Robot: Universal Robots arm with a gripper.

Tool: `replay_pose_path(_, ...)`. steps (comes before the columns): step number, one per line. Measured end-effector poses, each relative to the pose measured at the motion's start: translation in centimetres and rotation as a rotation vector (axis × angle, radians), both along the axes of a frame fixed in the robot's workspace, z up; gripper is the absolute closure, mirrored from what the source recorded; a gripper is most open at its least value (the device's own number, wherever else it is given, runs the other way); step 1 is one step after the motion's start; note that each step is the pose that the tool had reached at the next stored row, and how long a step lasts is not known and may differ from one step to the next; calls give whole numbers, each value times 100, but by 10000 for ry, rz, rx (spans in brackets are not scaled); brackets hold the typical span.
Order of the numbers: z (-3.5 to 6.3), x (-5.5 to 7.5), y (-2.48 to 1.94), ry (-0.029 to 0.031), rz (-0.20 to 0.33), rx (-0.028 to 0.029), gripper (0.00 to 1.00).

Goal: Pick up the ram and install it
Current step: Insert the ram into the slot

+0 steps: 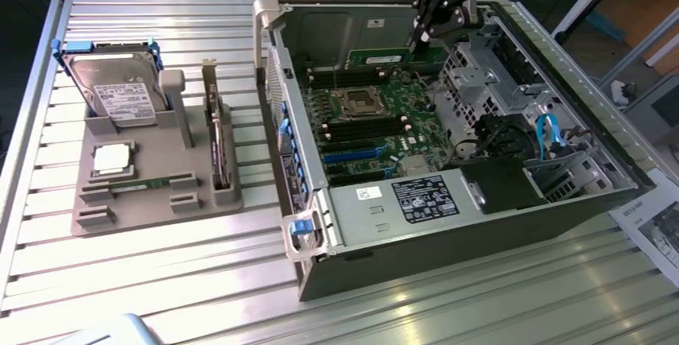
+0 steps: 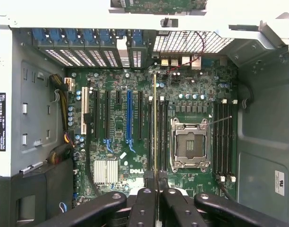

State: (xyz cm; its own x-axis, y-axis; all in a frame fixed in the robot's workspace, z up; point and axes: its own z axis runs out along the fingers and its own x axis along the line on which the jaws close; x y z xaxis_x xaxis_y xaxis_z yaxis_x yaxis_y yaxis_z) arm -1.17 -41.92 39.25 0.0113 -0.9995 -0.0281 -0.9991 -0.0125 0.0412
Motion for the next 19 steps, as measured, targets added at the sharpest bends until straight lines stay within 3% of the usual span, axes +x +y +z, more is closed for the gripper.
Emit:
replay_pose_path(9, -8, 0, 1, 0, 0, 1, 88)
replay_pose_path(19, -97, -1, 3, 0, 0, 1, 88)
